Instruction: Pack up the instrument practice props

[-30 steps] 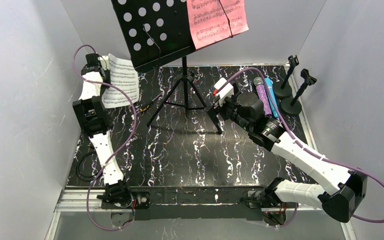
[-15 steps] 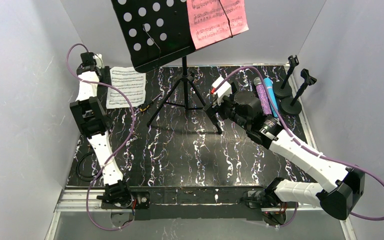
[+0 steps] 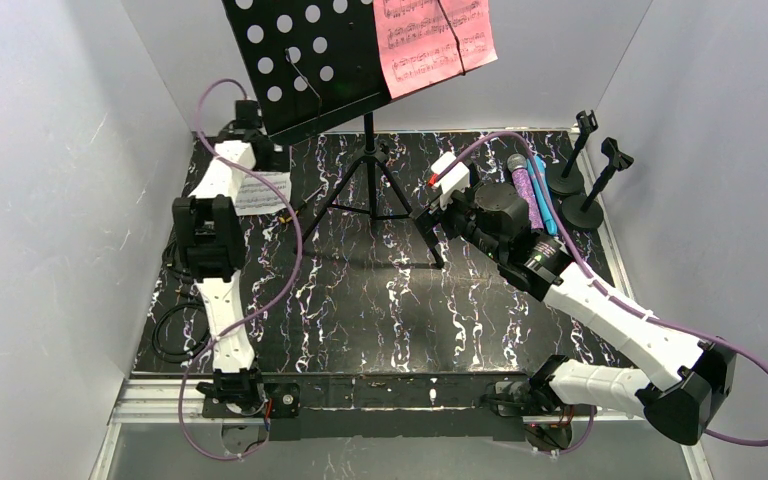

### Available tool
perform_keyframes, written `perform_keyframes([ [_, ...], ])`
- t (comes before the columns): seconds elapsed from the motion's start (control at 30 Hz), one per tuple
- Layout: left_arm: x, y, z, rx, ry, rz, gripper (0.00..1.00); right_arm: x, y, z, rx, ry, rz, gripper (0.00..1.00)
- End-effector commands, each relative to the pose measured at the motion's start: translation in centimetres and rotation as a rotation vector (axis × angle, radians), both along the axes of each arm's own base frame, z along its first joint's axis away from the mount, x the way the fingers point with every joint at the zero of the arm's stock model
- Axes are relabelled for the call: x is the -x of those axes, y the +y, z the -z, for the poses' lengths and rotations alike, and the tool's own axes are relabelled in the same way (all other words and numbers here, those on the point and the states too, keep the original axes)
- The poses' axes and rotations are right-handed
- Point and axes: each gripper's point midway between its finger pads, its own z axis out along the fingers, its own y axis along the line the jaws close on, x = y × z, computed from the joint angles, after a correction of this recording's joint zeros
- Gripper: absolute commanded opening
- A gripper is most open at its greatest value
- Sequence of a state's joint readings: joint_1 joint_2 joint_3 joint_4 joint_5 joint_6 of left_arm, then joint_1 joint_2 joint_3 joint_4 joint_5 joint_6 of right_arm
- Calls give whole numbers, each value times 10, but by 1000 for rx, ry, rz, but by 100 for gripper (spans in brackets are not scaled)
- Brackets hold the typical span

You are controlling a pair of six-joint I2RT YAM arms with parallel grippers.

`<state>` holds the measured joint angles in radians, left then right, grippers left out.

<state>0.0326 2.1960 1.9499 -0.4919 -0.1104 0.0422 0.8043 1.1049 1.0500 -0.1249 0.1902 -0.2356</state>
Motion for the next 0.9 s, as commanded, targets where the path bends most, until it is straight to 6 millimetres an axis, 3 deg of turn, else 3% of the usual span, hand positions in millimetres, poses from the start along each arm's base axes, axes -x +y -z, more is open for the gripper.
perform_keyframes([
  [0.0,12,-33,20,27,56,30,98,-2,-5,-17,-52,-37,27,99],
  [0.2,18,-34,53,-16,134,16,98,-2,-5,-17,-52,-37,31,99],
  [0.47,24,-27,78,-53,197,9,98,-3,-4,-15,-45,-35,32,99],
  [0.87,25,-11,73,-123,201,-28,98,-4,-3,-15,-43,-33,27,99],
])
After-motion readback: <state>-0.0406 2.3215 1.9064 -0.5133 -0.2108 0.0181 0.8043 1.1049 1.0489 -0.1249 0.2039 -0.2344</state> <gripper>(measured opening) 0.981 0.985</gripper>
